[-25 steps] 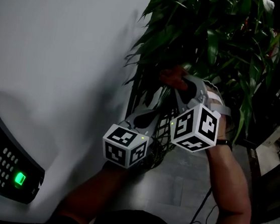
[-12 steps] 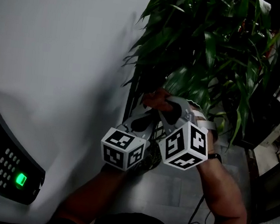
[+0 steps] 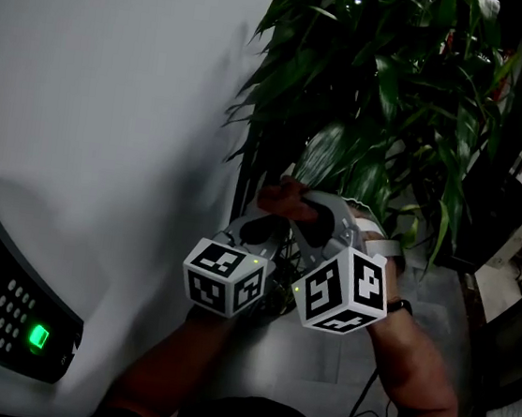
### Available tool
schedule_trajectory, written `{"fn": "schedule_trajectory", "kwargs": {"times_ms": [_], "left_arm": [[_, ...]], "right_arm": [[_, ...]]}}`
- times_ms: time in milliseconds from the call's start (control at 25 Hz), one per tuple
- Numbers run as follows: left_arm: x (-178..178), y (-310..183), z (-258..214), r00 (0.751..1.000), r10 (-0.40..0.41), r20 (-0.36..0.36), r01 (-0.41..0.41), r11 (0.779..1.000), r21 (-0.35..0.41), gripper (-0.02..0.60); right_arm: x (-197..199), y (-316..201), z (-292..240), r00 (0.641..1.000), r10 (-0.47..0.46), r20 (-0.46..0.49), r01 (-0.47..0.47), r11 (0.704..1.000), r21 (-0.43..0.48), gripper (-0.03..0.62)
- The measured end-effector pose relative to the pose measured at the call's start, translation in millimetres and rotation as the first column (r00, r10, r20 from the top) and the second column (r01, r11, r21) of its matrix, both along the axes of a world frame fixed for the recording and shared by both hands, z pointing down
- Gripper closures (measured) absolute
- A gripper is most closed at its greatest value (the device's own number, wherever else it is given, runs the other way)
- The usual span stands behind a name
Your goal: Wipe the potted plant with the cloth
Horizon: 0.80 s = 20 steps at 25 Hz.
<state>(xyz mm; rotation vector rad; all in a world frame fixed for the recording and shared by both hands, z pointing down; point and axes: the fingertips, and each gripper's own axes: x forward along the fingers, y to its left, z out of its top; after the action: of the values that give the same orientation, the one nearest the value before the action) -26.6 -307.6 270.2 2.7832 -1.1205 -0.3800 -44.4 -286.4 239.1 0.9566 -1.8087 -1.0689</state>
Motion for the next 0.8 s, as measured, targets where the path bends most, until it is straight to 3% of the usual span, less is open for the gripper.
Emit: {"fn": "schedule_trajectory", "kwargs": {"times_ms": [200, 480, 560, 800], "left_arm": [[0.5, 0.8, -1.4, 1.0, 0.002, 0.0, -0.002, 1.0, 0.006, 0.565], [2.7, 2.9, -2.6, 1.0, 0.009, 0.002, -0.009, 1.0, 0.011, 0.565], [3.3, 3.6, -3.1, 1.0, 0.01, 0.003, -0.01, 1.0, 0.014, 0.566], [0.7, 0.8, -2.0, 1.0, 0.007, 0.004, -0.007, 1.0, 0.009, 0.565]], "right_arm": [[19.3, -6.0, -60.1, 0.997, 0.051, 0.055, -0.06, 0.981, 0.187, 0.523], [57.6, -48.4, -126.6, 0.979, 0.189, 0.075, -0.204, 0.914, 0.35, 0.523], [65.6, -61.2, -132.6, 0.973, 0.218, 0.076, -0.231, 0.908, 0.35, 0.523], [61.5, -71.7, -108.1, 0.974, 0.225, 0.028, -0.223, 0.929, 0.295, 0.523]]}}
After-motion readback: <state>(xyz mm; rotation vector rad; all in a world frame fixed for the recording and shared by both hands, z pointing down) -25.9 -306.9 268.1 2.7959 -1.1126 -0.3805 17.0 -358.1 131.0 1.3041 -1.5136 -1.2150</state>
